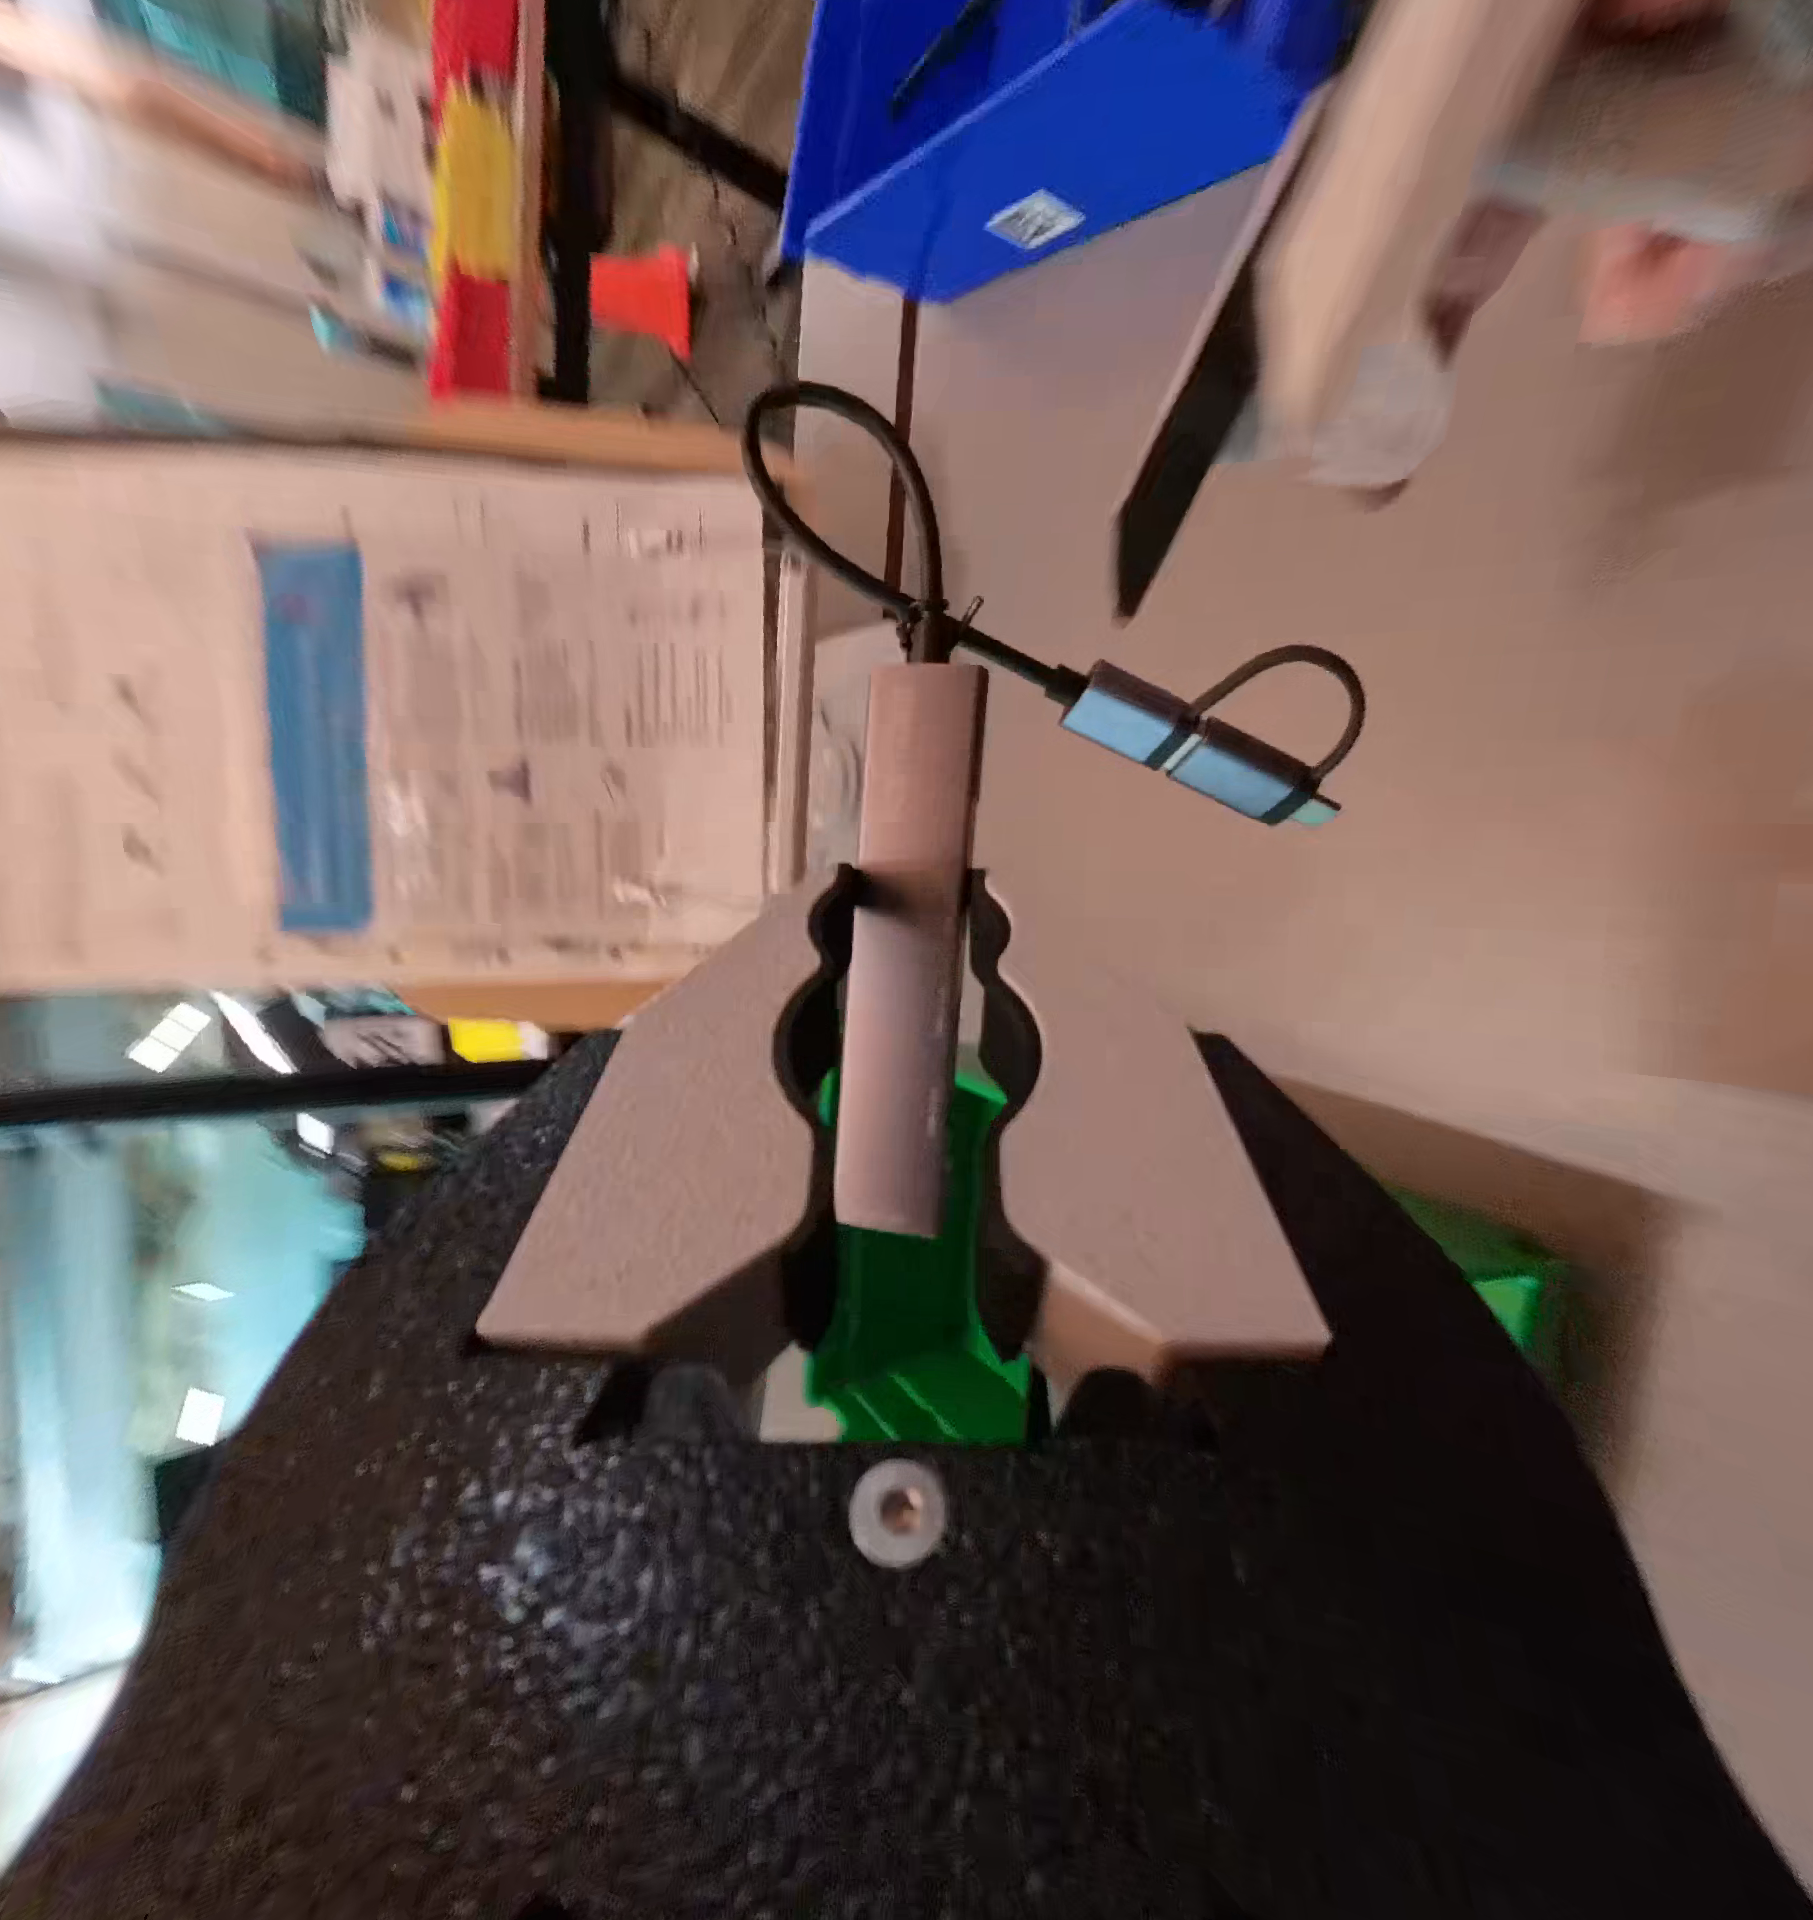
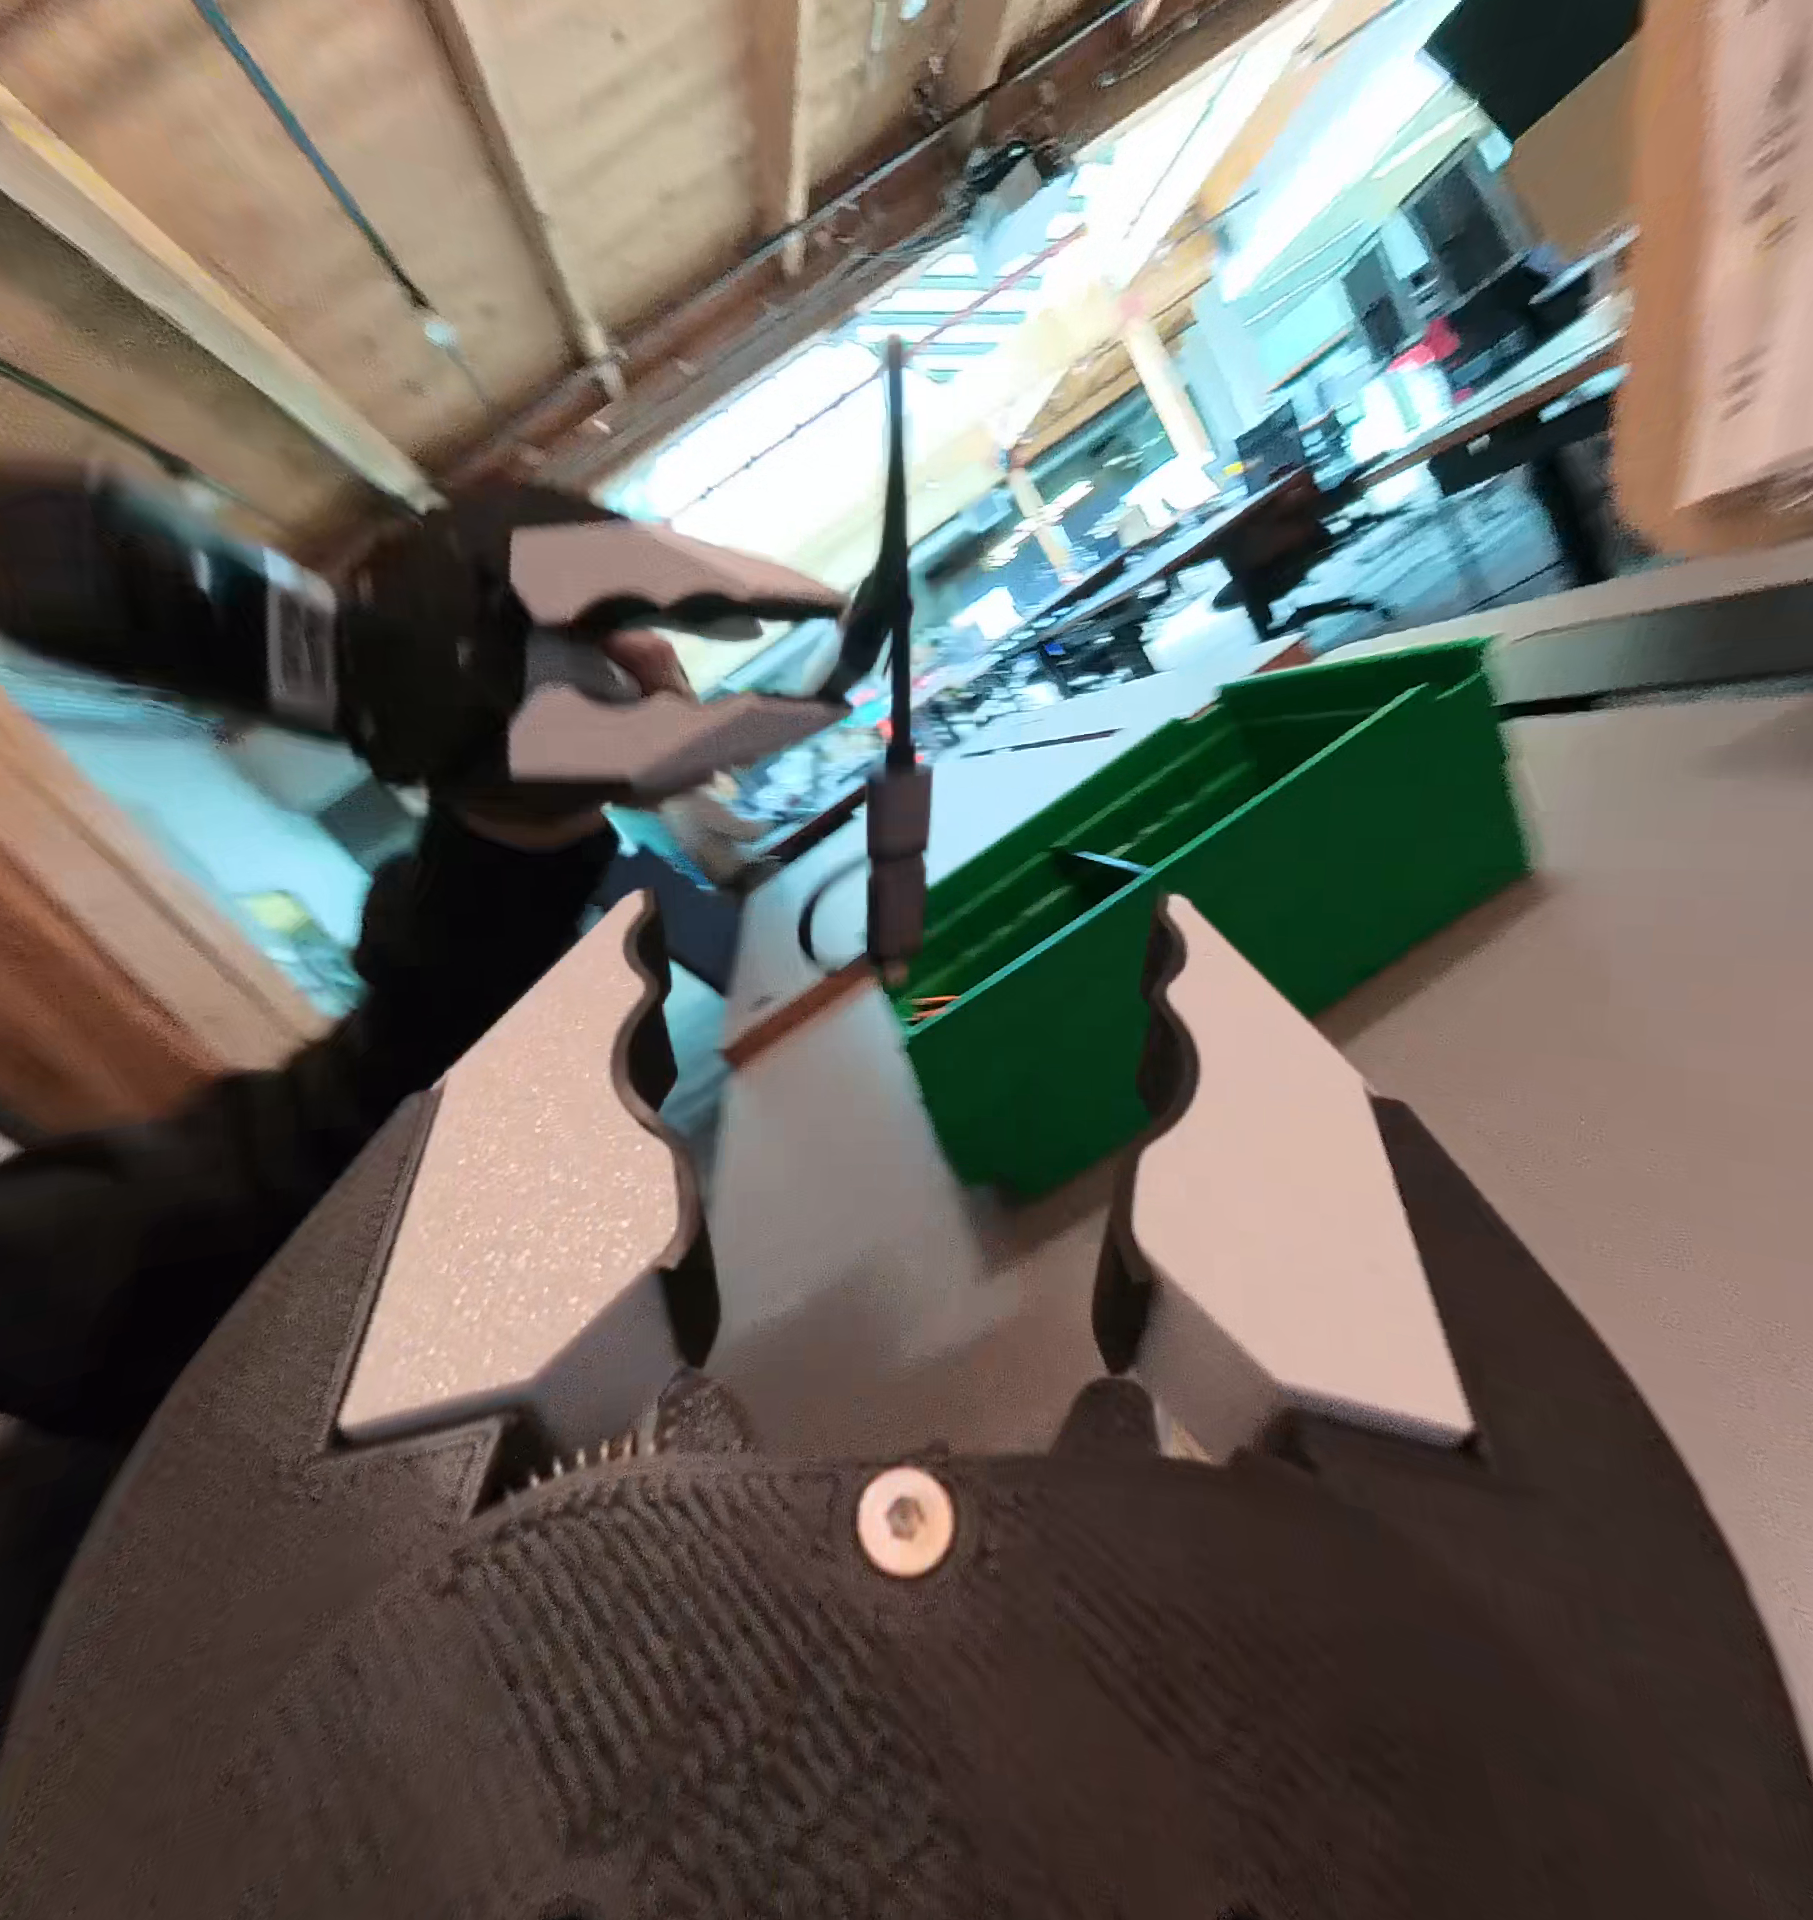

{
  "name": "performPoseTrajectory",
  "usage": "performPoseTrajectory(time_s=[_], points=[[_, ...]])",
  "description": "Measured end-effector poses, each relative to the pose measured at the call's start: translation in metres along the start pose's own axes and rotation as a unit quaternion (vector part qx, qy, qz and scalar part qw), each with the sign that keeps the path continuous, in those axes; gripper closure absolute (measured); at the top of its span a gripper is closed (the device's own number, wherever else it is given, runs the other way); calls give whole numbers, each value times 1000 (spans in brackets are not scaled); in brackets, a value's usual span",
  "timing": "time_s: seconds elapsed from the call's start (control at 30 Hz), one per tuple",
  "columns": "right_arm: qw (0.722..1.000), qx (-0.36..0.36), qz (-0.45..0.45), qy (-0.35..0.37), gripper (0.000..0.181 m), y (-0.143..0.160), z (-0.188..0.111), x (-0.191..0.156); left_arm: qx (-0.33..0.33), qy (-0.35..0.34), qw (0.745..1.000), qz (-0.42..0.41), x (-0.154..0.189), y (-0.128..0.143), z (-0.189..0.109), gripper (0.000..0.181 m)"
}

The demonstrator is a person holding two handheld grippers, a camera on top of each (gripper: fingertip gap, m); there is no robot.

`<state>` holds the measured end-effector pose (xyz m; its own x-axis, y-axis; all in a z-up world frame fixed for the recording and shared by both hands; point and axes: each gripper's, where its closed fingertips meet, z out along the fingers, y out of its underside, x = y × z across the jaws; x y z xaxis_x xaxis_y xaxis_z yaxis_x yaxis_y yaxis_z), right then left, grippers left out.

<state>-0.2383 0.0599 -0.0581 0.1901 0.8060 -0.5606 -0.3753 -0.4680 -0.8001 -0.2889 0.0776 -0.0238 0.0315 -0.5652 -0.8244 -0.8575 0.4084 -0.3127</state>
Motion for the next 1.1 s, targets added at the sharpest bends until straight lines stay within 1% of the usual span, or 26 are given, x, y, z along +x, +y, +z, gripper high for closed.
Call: performPoseTrajectory(time_s=[0.03, 0.1, 0.13, 0.23, 0.3, 0.33, 0.37, 0.43, 0.47, 0.5, 0.53, 0.57, 0.6, 0.67, 0.73, 0.77, 0.87, 0.9, 0.97, 1.03, 1.07, 1.1], points=[[999, 1, 26, -20, 91, 2, 2, -8, 3, -16, 999, 44, 10, -10, -1, 161], [997, -2, 60, -52, 97, 7, 3, -21, -8, -56, 990, 127, 26, -20, 1, 161], [996, -7, 69, -57, 101, 10, 2, -24, -13, -60, 985, 161, 36, -23, 2, 161], [995, -12, 73, -70, 106, 20, 2, -27, -5, -68, 978, 199, 57, -33, 9, 161], [994, -16, 65, -92, 145, 25, 1, -31, 17, -80, 978, 192, 61, -41, 9, 161], [994, -13, 58, -91, 167, 26, 1, -28, 25, -79, 979, 186, 62, -42, 10, 161], [994, -7, 48, -96, 174, 25, 0, -26, 33, -69, 982, 175, 65, -42, 10, 161], [992, -21, 45, -116, 174, 30, -2, -26, 62, -68, 986, 136, 65, -42, 8, 158], [991, -22, 54, -119, 175, 29, -3, -25, 79, -80, 989, 97, 60, -41, 6, 154], [991, -15, 71, -111, 175, 26, -4, -20, 96, -93, 990, 42, 51, -39, 1, 150], [991, -4, 89, -100, 175, 22, -5, -14, 117, -103, 987, -34, 41, -36, -6, 145], [989, 8, 112, -97, 175, 18, -8, -9, 143, -101, 976, -128, 32, -33, -12, 141], [984, 20, 144, -102, 176, 14, -10, -6, 172, -89, 954, -230, 26, -29, -18, 138], [967, 42, 216, -127, 174, 7, -14, -3, 223, -53, 882, -412, 18, -17, -25, 136], [954, 54, 259, -143, 174, 7, -14, -2, 256, 5, 818, -515, 25, -10, -23, 134], [951, 49, 268, -147, 173, 11, -12, -3, 257, 30, 793, -552, 31, -6, -19, 134], [950, 22, 272, -151, 174, 24, -4, -9, 256, 112, 733, -620, 55, -4, -7, 133], [952, 15, 267, -151, 175, 28, -1, -11, 252, 134, 718, -635, 61, -4, -3, 137], [959, -2, 248, -141, 174, 35, 3, -14, 271, 163, 688, -653, 67, -8, -3, 152], [968, -26, 210, -133, 174, 43, 6, -18, 302, 175, 649, -676, 63, -11, -5, 161], [971, -27, 196, -136, 174, 43, 6, -21, 316, 185, 632, -683, 63, -12, -7, 170], [972, -27, 184, -140, 174, 42, 6, -24, 324, 203, 611, -693, 63, -13, -8, 172]])
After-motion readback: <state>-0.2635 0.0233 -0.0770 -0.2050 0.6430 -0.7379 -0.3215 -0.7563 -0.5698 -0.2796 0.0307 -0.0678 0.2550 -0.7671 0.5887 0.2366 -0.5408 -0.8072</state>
